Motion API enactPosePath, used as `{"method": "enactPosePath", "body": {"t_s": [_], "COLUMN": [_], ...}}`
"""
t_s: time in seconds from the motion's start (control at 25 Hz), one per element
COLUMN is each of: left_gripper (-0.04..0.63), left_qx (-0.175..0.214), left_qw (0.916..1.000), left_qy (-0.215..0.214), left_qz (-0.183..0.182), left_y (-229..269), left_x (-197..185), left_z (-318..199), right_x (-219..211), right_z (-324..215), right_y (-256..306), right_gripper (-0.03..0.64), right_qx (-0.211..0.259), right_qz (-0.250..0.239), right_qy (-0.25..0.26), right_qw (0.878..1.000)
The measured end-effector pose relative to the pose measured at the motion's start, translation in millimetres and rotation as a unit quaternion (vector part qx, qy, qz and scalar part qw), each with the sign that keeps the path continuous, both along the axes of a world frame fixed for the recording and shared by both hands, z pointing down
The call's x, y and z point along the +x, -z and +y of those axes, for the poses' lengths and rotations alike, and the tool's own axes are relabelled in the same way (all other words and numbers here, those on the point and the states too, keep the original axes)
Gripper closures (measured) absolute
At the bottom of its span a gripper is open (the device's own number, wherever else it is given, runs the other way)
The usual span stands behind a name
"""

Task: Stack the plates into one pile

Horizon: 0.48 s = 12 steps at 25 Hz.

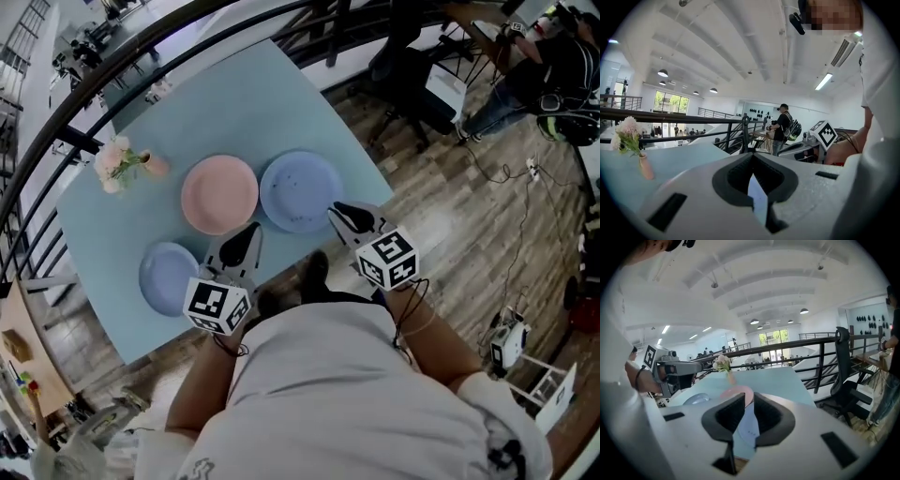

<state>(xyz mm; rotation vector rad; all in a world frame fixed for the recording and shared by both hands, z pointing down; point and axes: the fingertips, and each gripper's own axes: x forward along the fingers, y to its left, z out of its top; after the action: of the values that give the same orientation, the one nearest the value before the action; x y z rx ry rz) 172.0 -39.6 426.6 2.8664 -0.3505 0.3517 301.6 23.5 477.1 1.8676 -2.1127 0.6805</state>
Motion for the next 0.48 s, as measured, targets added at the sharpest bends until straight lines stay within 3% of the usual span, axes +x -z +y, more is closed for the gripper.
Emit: {"method": "enactPosePath", "body": {"t_s": [0.48], "left_gripper": [0.591], "left_qx": [-0.021], "left_qw": [0.9956], "left_qy": [0.048], "left_qz": [-0.078], "left_y": [-70.0], "left_x": [42.3], "left_z": [-12.3], "right_x": [74.0], "right_z": [-11.8], "right_y": [-97.4], "right_gripper": [0.492], "right_qx": [-0.126], "right_qz": [-0.053], "right_qy": [0.011], "right_qw": [0.991]}}
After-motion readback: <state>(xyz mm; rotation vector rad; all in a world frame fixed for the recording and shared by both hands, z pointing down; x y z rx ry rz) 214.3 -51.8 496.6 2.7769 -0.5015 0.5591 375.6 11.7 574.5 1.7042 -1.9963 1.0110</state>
